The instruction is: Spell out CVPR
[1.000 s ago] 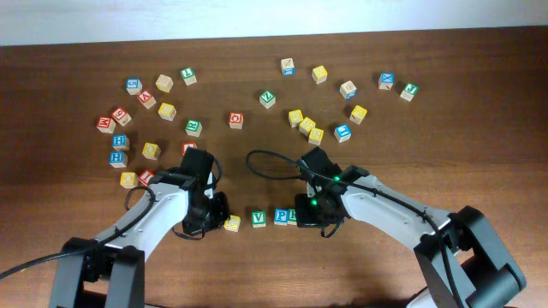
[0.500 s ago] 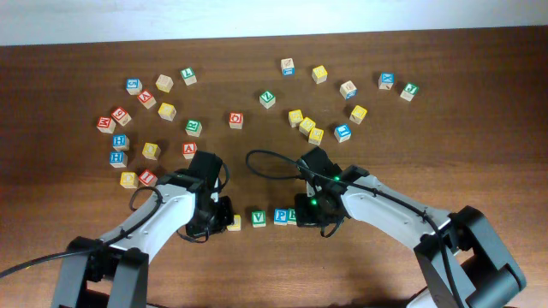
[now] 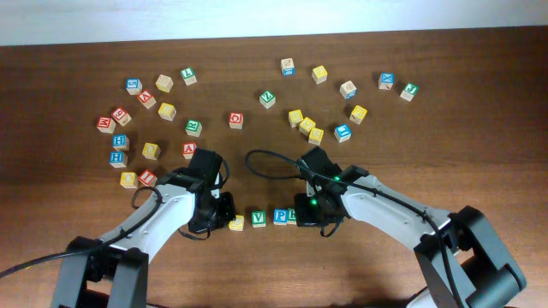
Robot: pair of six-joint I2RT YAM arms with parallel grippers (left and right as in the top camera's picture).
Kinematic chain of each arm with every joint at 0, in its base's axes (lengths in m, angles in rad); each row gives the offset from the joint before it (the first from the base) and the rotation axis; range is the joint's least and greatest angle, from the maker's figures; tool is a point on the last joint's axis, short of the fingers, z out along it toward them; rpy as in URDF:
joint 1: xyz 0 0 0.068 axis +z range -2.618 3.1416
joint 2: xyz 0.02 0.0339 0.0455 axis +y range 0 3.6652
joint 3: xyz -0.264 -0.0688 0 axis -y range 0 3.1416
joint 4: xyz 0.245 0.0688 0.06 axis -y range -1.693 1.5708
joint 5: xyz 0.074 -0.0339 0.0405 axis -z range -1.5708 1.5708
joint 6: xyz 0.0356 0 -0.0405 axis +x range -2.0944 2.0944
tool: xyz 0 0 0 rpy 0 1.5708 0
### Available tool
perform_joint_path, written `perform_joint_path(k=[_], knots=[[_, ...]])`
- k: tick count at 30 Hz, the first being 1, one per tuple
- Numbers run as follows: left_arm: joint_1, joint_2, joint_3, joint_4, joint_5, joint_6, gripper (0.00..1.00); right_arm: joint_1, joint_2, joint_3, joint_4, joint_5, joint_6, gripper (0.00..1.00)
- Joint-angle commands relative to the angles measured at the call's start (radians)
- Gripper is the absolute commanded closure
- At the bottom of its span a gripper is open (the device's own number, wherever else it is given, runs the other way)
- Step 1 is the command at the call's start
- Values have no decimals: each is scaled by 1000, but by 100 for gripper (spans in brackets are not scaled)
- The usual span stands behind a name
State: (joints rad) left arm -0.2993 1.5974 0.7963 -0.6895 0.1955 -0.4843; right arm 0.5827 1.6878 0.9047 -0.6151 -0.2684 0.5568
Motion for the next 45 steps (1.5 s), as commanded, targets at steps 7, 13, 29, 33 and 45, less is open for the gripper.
perform_joint_path(k=[7,13,29,33,45], knots=[[-2,7,-7,-56,27,-43,100,7,4,-7,3,-10,-6,96],[-2,7,-7,-52,32,-81,100,7,4,-7,2,-10,-6,96],[-2,7,-7,-21,124,-84,100,7,4,-7,3,-9,-6,96],[-2,7,-7,-20,124,-84,100,7,4,-7,3,-9,-6,96],[-2,7,-7,45,150,-84,100,7,4,-7,-2,-13,-75,96]])
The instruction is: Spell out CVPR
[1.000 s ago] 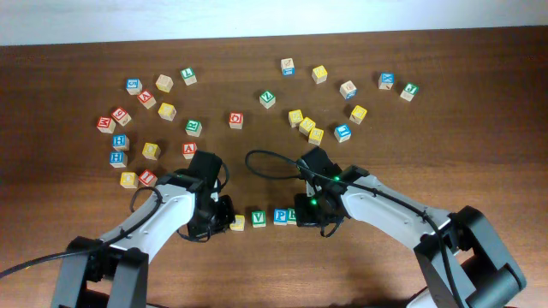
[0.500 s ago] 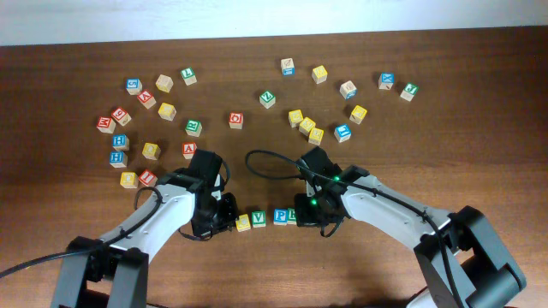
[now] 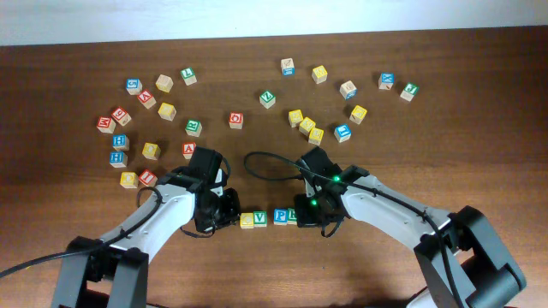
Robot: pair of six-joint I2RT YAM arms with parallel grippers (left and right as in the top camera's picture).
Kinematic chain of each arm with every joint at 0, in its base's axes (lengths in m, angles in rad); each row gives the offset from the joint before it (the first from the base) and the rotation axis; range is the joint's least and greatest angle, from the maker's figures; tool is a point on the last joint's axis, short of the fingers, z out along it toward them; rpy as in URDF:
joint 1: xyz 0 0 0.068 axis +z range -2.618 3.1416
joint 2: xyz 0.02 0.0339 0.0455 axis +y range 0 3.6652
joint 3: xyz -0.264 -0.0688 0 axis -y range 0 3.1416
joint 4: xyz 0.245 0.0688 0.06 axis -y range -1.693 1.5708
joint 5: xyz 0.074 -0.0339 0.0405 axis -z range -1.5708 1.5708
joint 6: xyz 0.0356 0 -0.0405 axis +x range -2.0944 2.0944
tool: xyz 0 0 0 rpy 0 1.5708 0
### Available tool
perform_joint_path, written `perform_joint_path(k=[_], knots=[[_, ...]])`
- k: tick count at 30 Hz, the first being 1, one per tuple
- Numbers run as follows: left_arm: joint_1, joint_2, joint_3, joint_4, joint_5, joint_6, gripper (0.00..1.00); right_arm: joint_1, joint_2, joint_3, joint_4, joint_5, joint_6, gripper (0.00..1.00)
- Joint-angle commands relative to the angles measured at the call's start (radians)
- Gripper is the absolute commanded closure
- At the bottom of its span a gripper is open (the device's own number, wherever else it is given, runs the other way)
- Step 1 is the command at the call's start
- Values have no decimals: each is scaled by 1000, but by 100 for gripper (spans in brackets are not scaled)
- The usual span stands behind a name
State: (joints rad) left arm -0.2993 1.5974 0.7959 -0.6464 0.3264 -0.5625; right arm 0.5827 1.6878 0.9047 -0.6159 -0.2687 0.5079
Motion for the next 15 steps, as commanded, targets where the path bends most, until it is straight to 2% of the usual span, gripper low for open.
perform_joint_path(k=[1,7,15], knots=[[-2,7,-6,2,19,-6,100,8,4,-7,0,-12,-26,96],[-2,7,-6,2,19,-6,100,60,4,-7,15,17,-59,96],[-2,7,-6,3,19,-6,100,58,4,-7,69,19,-59,94]])
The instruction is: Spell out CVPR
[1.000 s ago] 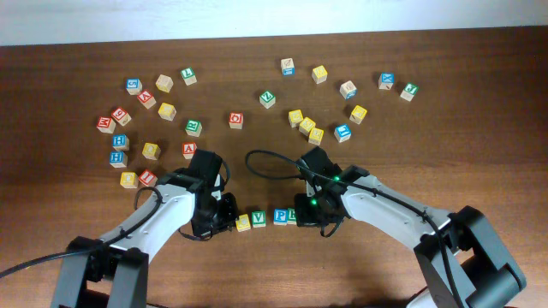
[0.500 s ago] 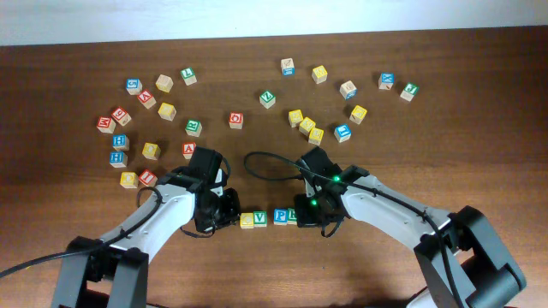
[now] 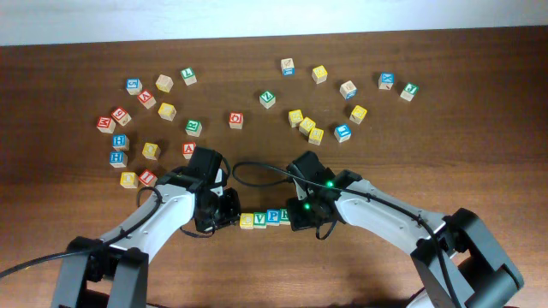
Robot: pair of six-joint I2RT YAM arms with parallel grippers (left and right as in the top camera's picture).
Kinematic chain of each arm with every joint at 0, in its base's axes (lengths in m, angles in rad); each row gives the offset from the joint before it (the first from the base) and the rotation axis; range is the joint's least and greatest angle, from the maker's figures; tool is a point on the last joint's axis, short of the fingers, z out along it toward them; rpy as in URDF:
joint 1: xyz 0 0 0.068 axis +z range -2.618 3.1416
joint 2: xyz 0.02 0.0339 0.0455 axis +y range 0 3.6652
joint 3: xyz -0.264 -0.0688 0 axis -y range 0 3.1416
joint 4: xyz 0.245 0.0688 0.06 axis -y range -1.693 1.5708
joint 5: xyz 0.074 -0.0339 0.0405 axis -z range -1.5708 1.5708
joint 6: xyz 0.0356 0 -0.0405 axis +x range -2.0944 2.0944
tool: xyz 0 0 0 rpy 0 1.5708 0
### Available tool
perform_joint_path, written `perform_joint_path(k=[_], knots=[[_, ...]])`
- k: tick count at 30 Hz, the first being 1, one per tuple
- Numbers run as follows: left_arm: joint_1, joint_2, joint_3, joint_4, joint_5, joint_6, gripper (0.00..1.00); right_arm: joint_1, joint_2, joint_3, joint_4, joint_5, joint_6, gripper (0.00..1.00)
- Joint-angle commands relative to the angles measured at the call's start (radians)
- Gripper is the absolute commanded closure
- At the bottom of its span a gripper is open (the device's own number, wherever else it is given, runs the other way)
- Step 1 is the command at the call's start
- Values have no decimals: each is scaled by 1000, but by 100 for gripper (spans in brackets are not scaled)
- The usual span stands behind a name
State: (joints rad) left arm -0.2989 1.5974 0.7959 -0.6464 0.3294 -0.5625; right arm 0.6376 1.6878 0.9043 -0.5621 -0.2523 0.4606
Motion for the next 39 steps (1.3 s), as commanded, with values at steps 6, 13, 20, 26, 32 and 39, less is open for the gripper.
perform_joint_path(k=[6,13,20,26,32,39], knots=[[-2,7,-6,3,15,-6,100,3,4,-7,20,2,-12,94],[1,7,-5,2,-23,-5,100,3,4,-7,13,47,-12,94],[1,6,90,-128,-202,31,100,3,4,-7,9,47,-12,93],[-3,7,174,-276,-125,87,100,3,4,-7,9,47,-12,93],[-61,7,113,-345,-50,77,100,3,4,-6,10,66,-11,93],[-108,7,77,-298,-33,32,100,-116,4,-6,-11,16,-12,93]])
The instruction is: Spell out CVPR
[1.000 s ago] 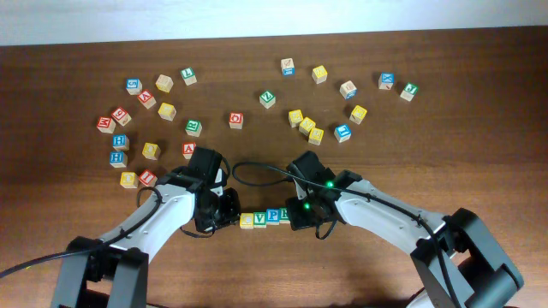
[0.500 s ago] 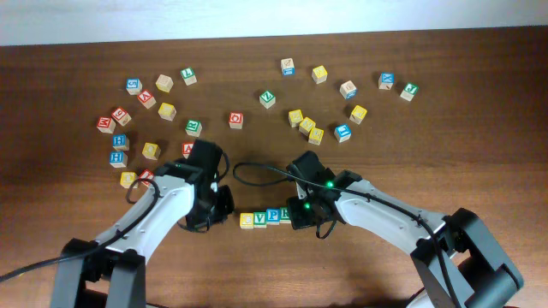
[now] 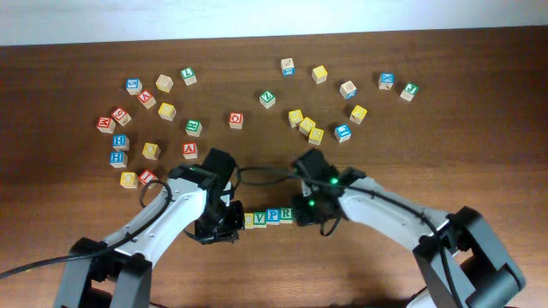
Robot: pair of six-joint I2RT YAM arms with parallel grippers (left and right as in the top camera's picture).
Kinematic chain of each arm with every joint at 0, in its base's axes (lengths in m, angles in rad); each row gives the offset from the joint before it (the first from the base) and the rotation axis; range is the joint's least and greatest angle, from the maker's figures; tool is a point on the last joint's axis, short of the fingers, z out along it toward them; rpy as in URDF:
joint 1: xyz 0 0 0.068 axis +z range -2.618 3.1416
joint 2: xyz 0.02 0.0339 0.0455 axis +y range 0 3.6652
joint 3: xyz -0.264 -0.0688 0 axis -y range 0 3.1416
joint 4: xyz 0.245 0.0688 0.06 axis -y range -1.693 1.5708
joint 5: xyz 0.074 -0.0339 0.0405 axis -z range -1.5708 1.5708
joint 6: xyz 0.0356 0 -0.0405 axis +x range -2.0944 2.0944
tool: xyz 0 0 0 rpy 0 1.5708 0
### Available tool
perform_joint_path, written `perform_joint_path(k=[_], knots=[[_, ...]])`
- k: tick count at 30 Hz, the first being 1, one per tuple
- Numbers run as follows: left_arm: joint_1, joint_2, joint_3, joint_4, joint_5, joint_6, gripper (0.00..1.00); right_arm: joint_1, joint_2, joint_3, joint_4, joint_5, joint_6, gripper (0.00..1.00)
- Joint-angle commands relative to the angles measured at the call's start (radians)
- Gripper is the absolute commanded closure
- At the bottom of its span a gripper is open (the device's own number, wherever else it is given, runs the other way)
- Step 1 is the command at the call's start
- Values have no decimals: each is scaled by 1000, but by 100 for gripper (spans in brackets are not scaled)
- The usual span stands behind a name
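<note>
Low in the middle of the overhead view, a tight row of letter blocks slants slightly up to the right: a yellow block (image 3: pixel 248 221), a green V (image 3: pixel 259 218), a blue P (image 3: pixel 273 216) and a green R (image 3: pixel 286 214). My left gripper (image 3: pixel 227 229) sits at the row's left end against the yellow block, whose letter is too small to read. My right gripper (image 3: pixel 301 214) is at the right end beside the R. The wrists hide both sets of fingers.
Several loose letter blocks lie scattered behind the arms: a cluster at the left around a red A (image 3: pixel 189 151), a red block (image 3: pixel 235 121) in the middle, and yellow blocks (image 3: pixel 306 126) and a blue one (image 3: pixel 342 132) to the right. A black cable (image 3: pixel 257 168) loops between the wrists.
My left gripper has moved toward the table's front and sits lower beside the yellow block. The four blocks now touch in one row. The right gripper stays at the R end.
At first the yellow block, V and P stood apart with gaps, and the R was under my right gripper. Then the yellow block stood against the V. Then the right side had closed in on the P. Now all four form one tight row.
</note>
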State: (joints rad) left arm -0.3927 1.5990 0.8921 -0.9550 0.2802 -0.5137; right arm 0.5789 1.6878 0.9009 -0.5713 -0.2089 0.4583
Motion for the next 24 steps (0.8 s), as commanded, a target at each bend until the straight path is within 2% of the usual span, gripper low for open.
perform_joint_path(k=[1,6,14,24], knots=[[-21,5,-27,27,18,-17,100,-91,4,-3,-2,-47,-10,93],[-59,6,-60,111,20,-78,100,-191,4,-3,-18,-72,-10,93],[-77,10,-101,221,0,-78,100,-201,4,-3,-15,-68,-18,92],[-77,25,-103,270,-39,-77,100,-201,4,-3,-15,-68,-18,89]])
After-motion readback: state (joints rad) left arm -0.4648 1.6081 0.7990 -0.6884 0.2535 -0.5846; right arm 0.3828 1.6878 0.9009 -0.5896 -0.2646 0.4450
